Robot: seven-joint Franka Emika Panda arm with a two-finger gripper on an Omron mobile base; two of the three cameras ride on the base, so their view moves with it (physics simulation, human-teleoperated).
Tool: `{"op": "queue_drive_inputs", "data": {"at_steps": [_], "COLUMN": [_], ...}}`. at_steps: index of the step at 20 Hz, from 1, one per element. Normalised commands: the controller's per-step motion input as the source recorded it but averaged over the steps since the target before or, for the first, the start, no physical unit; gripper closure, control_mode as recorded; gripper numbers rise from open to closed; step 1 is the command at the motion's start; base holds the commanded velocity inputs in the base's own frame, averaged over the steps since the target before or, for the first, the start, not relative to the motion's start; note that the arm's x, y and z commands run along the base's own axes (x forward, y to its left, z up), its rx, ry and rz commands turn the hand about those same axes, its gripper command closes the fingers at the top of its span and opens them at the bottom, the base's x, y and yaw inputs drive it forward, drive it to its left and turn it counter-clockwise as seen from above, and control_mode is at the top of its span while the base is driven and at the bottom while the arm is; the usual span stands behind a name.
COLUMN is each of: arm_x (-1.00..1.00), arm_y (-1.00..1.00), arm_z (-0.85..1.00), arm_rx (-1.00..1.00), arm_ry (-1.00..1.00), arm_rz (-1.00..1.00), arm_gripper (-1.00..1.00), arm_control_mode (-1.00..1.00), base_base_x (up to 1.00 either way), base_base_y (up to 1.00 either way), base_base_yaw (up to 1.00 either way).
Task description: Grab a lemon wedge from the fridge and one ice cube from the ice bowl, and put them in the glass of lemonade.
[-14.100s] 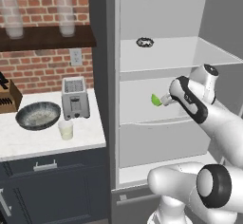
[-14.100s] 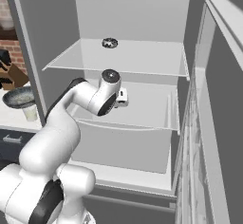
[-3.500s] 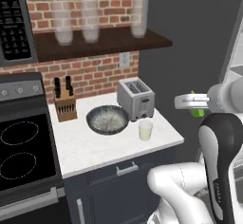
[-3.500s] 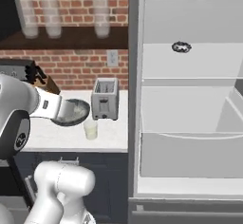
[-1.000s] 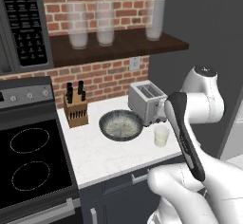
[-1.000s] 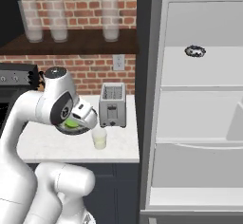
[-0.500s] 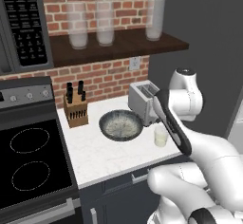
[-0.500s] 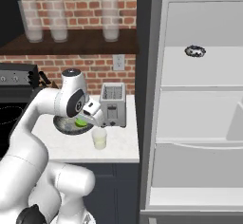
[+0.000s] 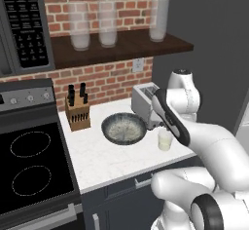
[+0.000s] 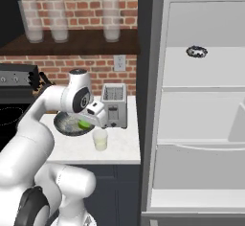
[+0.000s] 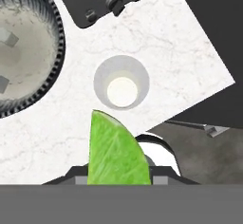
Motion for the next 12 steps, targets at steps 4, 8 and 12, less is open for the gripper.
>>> {"op": "queue_drive_inputs", "data": {"at_steps": [4,8,12], "arm_x": [0.01,0.00,0.00], "arm_y": [0.00,0.00,0.00], "arm_z": [-0.15,-0.19,-0.09], "arm_rx": [-0.01,0.00,0.00], "arm_ry": [0.00,0.00,0.00], "arm_rz": [0.00,0.00,0.00], "arm_gripper": [1.00,1.00,1.00], "arm_control_mode": [-1.00,-1.00,-1.00], "base_base_x": [0.00,0.00,0.00], "base_base_y": [0.00,0.00,0.00], "base_base_yaw": [0.00,0.00,0.00]}}
